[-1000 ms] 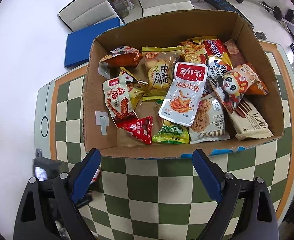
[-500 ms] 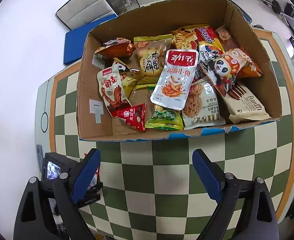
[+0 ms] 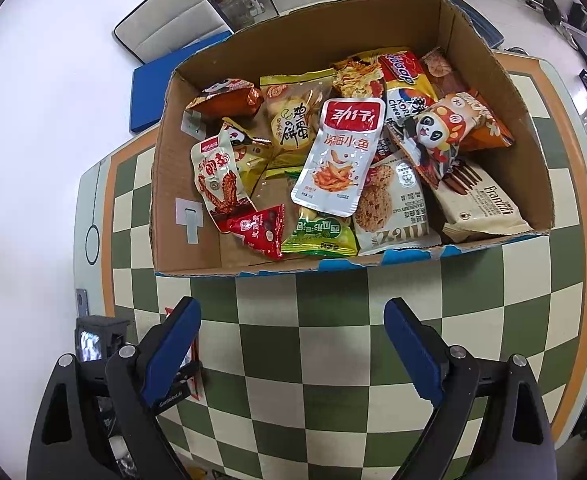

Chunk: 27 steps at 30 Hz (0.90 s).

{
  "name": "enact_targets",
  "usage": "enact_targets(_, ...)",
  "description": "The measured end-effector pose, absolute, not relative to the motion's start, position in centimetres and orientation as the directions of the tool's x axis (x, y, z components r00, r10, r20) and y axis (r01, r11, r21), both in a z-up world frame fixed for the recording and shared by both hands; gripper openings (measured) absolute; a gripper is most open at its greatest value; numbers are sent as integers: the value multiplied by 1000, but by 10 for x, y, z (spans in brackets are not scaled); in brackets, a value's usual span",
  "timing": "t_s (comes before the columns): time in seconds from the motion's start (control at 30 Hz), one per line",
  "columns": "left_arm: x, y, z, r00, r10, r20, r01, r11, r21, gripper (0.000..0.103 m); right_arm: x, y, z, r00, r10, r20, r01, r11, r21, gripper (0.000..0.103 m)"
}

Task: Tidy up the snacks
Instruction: 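Lift the spicy strip packet with the left tool and carry it over the box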

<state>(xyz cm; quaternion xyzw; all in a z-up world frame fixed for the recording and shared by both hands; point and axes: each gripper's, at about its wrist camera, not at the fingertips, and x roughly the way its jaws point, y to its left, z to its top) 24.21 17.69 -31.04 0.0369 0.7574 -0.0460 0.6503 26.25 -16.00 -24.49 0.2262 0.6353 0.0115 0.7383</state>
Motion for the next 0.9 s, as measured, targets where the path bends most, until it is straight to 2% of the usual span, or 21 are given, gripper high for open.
enact_targets(0.2,241,170,-251,-71,-94,-993,105,989,-101,47,259,-177,-237,208,319,-924,283,885,369,95)
enact_targets(0.37,278,101,-175,15,-163,-986,145,977,-160,47,259,-198,-229,219,308,-926,290,885,363,95)
enact_targets(0.63,326,-9,-161,105,-195,-975,211,962,-170,47,271,-229,-224,212,249,-945,276,913,302,95)
enact_targets(0.9,383,-51,-187,71,-175,-982,218,963,-156,47,286,-256,-222,215,208,-954,281,922,265,95)
